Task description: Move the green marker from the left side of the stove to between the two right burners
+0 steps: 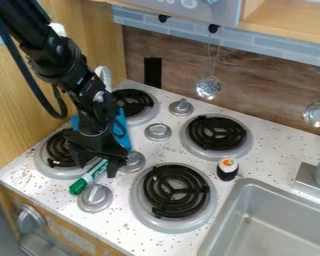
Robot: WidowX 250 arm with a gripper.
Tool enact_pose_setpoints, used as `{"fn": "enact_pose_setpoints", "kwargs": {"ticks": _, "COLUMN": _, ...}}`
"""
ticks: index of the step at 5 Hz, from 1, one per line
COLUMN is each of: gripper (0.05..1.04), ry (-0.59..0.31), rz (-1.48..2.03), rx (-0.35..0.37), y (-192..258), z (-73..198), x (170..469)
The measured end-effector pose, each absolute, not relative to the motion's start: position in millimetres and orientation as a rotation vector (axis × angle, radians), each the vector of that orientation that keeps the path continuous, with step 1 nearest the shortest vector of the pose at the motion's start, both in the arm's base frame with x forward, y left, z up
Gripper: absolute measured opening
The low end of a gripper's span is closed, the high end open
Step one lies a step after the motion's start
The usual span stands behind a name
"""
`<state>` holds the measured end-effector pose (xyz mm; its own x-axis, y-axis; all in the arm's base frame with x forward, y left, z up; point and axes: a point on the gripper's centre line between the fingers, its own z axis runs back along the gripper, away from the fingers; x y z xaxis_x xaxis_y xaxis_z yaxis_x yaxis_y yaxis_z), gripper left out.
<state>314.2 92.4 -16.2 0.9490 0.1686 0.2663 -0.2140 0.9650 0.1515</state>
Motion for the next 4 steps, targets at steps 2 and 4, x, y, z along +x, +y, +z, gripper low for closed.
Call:
{"fn": "enact_pose_setpoints", "kwargs": {"ticks": 2, "gripper": 1.000, "ry": -0.227, "rz": 0.198, "rx": 0.173, "y": 92, "z": -29, "x": 316}}
{"fn": "enact_pose_setpoints", "kwargs": {"ticks": 4, "gripper": 1.000, "ry": -0.205, "rz": 0.221, "rx": 0.178, "y": 95, "z": -35, "x": 322}}
